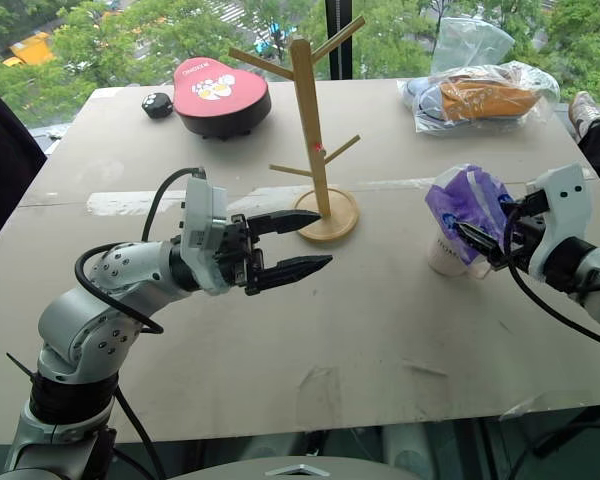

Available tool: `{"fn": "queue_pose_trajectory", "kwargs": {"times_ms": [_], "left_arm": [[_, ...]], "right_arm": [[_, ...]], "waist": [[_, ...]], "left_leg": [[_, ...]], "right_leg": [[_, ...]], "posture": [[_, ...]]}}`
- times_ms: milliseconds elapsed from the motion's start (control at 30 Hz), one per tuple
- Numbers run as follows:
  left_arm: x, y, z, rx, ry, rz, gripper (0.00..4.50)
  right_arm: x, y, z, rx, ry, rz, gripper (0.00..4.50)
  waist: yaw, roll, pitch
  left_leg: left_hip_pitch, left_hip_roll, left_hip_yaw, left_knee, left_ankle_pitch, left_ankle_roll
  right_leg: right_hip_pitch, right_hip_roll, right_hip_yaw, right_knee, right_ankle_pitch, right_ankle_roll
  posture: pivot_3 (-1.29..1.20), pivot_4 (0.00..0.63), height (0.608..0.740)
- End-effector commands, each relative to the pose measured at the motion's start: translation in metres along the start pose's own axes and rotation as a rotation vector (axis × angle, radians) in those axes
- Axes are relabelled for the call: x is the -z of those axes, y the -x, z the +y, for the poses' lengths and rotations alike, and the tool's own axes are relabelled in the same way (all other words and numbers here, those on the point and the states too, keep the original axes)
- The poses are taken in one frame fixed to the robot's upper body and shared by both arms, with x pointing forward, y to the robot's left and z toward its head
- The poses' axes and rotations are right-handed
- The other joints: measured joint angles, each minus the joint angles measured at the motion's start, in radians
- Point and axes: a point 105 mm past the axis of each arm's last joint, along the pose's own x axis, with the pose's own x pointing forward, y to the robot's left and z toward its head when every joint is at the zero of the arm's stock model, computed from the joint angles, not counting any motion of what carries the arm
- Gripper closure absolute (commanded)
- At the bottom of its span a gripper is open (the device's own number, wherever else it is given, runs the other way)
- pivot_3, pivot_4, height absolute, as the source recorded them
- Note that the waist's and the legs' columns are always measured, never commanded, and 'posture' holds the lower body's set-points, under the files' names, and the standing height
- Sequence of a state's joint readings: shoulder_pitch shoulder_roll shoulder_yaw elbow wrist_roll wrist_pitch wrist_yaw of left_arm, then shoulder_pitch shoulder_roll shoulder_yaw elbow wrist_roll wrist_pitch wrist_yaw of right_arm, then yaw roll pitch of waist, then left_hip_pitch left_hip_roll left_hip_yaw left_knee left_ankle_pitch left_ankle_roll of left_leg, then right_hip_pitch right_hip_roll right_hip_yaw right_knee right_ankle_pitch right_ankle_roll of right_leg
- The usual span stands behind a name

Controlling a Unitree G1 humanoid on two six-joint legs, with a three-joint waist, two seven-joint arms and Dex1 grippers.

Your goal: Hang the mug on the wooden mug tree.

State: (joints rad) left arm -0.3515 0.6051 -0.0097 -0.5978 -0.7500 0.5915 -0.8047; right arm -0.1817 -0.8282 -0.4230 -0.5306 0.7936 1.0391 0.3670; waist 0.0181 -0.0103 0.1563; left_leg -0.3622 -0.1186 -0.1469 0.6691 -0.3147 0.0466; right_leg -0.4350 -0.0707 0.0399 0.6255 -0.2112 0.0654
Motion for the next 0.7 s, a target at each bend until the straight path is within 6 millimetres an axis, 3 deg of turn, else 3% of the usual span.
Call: {"fn": "queue_pose_trajectory", "kwargs": {"times_ms": [33,100,367,567,700], "left_arm": [[-0.012,-0.001,-0.004,0.021,-0.064,-0.019,1.36],[-0.012,-0.001,-0.004,0.021,-0.068,-0.017,1.36],[-0.013,0.000,-0.003,0.018,-0.073,-0.015,1.36],[-0.013,-0.001,-0.003,0.019,-0.075,-0.016,1.36],[-0.014,-0.001,-0.003,0.020,-0.076,-0.019,1.36]], "right_arm": [[0.002,0.000,-0.001,0.004,0.024,0.014,0.25],[0.004,-0.001,-0.001,0.001,0.022,0.017,0.73],[0.008,-0.004,-0.001,-0.009,0.017,0.030,4.36],[0.008,-0.006,-0.001,-0.009,0.019,0.030,4.44],[-0.006,-0.004,-0.005,0.001,0.018,-0.022,4.44]], "waist": [[-0.001,-0.001,0.000],[-0.001,-0.001,-0.001],[-0.001,-0.003,-0.002],[-0.001,-0.004,-0.003],[-0.002,-0.004,-0.003]], "left_leg": [[0.000,0.000,0.000,0.000,0.000,0.000],[0.000,0.000,0.000,0.000,0.000,0.000],[0.002,0.000,0.000,0.001,0.000,0.000],[0.002,0.000,0.000,0.002,0.000,0.000],[0.002,0.000,0.000,0.002,0.000,0.000]], "right_leg": [[0.000,0.000,0.000,0.000,0.000,0.000],[0.000,0.000,0.000,0.000,0.000,0.000],[0.002,0.000,0.000,0.000,0.001,0.000],[0.002,0.000,0.000,0.001,0.001,0.000],[0.002,0.000,0.000,0.001,0.001,0.000]], "posture": [[0.00,0.150,0.740],[0.00,0.150,0.740],[0.00,0.150,0.740],[0.00,0.150,0.740],[0.00,0.150,0.740]]}}
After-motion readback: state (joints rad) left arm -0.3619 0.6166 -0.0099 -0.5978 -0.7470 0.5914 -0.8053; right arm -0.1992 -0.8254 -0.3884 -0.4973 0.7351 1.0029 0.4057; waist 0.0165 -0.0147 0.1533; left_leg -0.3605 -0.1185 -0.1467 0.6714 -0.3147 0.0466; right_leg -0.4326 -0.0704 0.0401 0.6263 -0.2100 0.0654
